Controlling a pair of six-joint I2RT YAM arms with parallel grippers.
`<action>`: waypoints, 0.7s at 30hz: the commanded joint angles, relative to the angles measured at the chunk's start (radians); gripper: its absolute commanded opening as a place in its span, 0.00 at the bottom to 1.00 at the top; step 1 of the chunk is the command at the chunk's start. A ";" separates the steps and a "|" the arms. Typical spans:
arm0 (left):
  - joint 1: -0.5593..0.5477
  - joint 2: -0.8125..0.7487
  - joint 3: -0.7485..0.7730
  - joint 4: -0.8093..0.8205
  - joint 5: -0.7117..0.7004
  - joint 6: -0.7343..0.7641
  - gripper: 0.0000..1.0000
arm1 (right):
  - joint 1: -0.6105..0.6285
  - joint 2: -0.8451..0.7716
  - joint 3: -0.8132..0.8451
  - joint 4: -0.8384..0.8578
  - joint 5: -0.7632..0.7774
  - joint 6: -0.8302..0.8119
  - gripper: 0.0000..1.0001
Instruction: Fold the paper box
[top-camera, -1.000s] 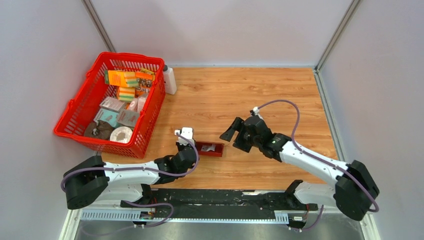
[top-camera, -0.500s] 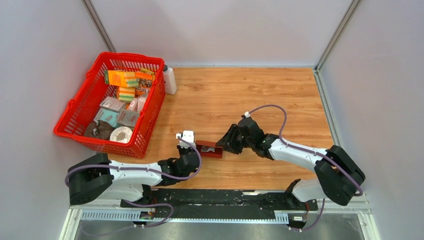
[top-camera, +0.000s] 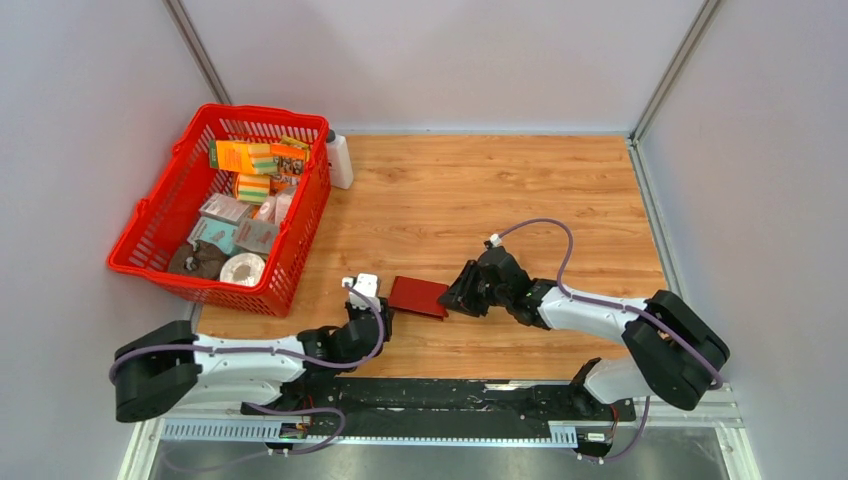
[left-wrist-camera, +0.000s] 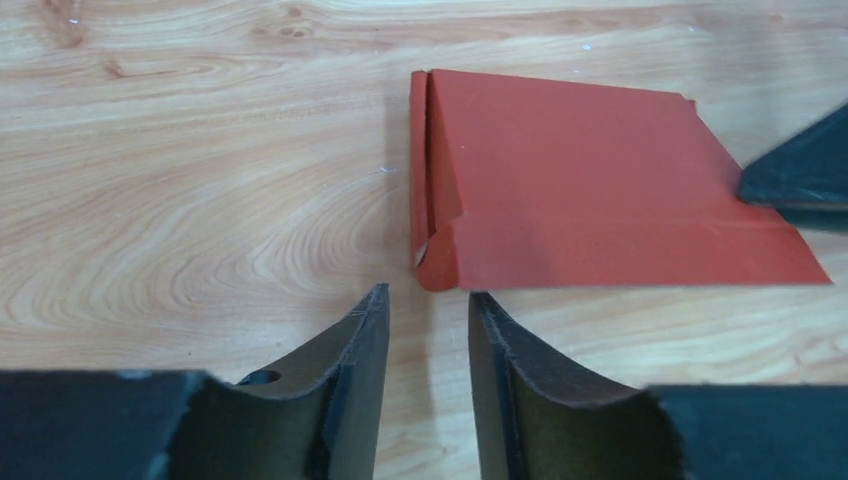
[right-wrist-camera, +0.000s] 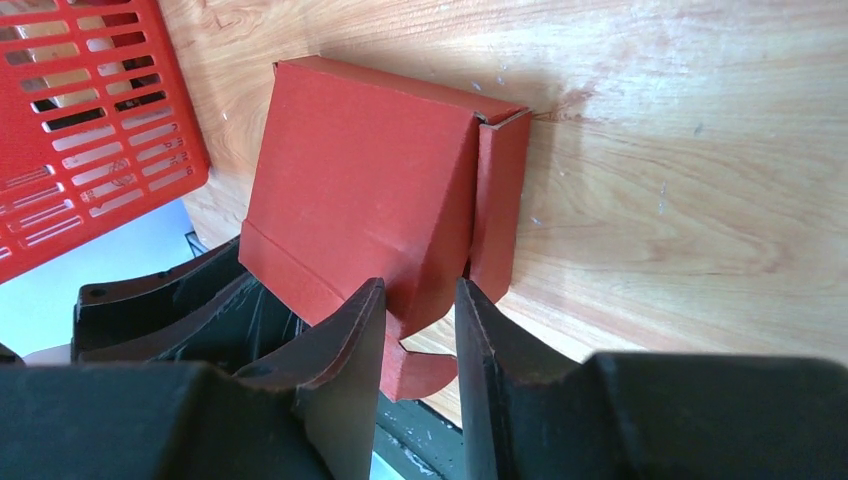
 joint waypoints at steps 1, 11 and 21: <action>-0.004 -0.212 -0.023 -0.130 0.119 0.012 0.47 | 0.005 0.019 0.003 0.051 0.032 -0.082 0.34; 0.169 -0.532 0.151 -0.567 0.348 0.048 0.68 | 0.008 0.008 -0.015 0.010 0.081 -0.153 0.33; 0.452 -0.118 0.294 -0.357 0.686 0.135 0.68 | 0.010 -0.035 -0.021 0.008 0.095 -0.254 0.35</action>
